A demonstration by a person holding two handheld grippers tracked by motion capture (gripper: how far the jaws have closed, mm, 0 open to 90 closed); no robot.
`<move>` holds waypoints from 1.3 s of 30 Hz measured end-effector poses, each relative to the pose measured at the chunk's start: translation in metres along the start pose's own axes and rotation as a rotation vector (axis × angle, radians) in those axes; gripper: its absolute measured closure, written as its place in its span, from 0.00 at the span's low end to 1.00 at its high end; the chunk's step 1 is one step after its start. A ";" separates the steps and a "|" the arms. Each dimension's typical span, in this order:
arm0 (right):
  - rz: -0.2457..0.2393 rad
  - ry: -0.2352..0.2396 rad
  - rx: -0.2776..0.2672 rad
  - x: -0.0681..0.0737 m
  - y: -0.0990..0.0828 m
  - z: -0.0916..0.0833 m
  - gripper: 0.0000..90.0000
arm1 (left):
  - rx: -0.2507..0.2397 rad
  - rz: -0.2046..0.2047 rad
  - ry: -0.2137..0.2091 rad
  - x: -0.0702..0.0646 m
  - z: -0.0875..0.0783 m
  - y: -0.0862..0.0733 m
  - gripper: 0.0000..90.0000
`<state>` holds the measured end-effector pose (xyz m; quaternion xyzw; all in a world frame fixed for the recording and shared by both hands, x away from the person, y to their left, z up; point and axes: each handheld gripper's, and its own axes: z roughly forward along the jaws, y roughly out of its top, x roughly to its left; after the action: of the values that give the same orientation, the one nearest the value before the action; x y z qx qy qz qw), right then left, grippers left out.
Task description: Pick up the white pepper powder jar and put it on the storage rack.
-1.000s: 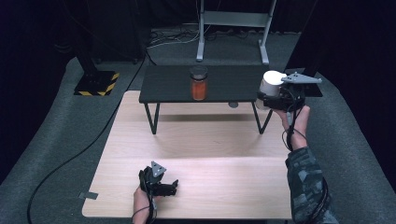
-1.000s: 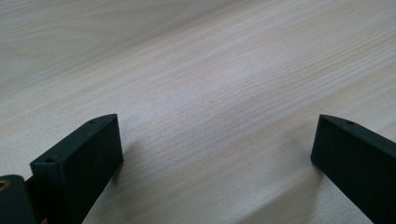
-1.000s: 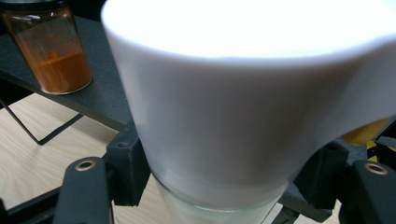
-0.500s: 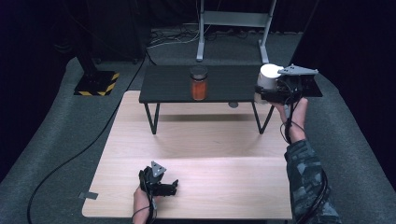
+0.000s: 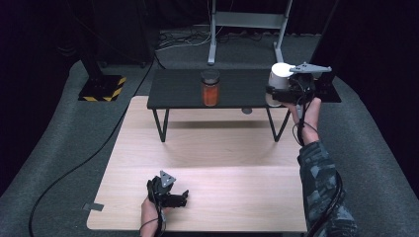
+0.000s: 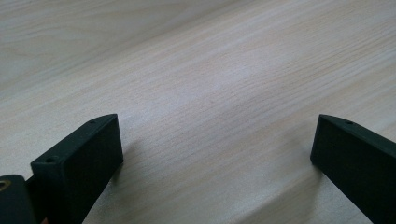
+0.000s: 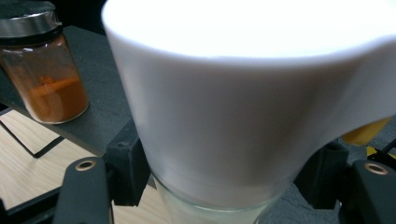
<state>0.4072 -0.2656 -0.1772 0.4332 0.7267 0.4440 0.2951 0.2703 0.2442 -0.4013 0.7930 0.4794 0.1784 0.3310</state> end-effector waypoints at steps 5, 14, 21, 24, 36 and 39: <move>-0.002 0.006 0.002 0.001 0.004 0.005 0.34 | 0.000 0.000 0.000 0.000 0.000 0.000 0.02; -0.002 0.013 0.001 0.003 0.009 0.012 0.34 | -0.001 0.000 -0.001 0.000 0.000 0.000 0.02; -0.016 0.012 0.010 0.007 0.015 0.018 0.34 | -0.001 0.000 -0.001 0.000 0.000 0.000 0.02; -0.016 0.017 0.009 0.008 0.016 0.021 0.34 | -0.001 0.000 -0.001 0.000 0.000 0.000 0.02; -0.004 0.048 0.015 0.012 0.018 0.037 0.34 | -0.001 0.000 -0.002 0.000 0.000 0.000 0.02; 0.002 0.058 0.017 0.012 0.018 0.041 0.34 | -0.002 0.000 -0.002 0.000 0.000 -0.001 0.02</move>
<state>0.4419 -0.2349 -0.1790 0.4234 0.7382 0.4504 0.2700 0.2700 0.2449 -0.4015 0.7928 0.4789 0.1780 0.3323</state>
